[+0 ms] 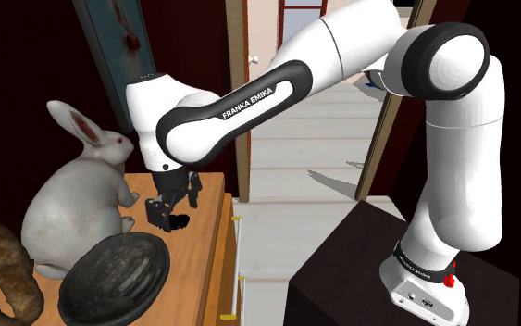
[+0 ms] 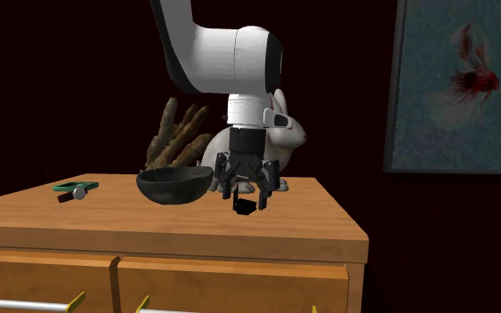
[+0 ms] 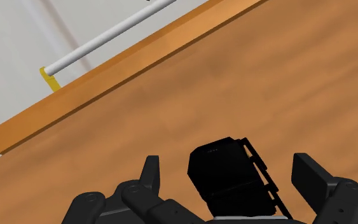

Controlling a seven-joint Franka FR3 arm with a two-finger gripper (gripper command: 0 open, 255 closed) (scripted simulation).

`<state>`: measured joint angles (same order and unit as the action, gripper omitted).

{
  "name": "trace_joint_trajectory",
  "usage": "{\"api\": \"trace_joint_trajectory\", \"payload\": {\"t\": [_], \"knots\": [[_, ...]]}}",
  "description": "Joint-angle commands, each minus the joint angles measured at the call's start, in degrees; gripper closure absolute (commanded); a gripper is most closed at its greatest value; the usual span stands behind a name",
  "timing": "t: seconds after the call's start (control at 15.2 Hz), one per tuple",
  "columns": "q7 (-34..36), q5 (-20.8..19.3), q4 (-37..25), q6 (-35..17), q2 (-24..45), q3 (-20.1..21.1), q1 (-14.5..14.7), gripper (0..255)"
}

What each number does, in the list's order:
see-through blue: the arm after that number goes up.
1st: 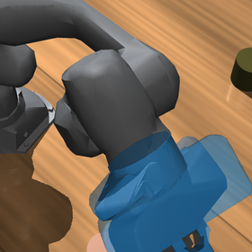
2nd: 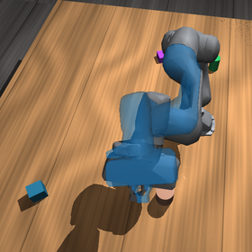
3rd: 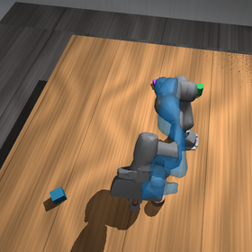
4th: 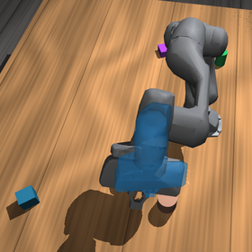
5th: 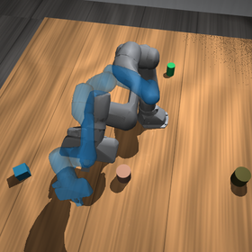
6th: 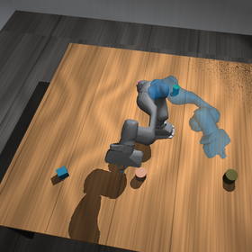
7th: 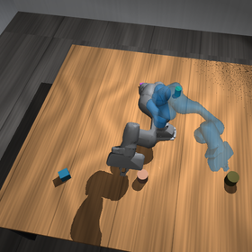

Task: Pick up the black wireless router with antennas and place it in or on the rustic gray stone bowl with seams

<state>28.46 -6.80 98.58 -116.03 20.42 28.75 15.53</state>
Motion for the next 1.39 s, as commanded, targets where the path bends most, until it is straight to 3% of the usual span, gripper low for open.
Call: {"api": "trace_joint_trajectory", "payload": {"t": [0.0, 0.4, 0.46, 1.06, 1.32], "knots": [[0.12, -0.18, 0.20, -0.52, 0.32, -0.06, 0.10, 0], [0.12, -0.17, 0.19, -0.51, 0.31, -0.06, 0.09, 0], [0.12, -0.17, 0.19, -0.51, 0.31, -0.06, 0.09, 255], [0.12, -0.18, 0.19, -0.52, 0.32, -0.06, 0.10, 255], [-0.14, 0.40, -1.60, 2.17, -0.70, 0.20, -0.03, 255]]}}
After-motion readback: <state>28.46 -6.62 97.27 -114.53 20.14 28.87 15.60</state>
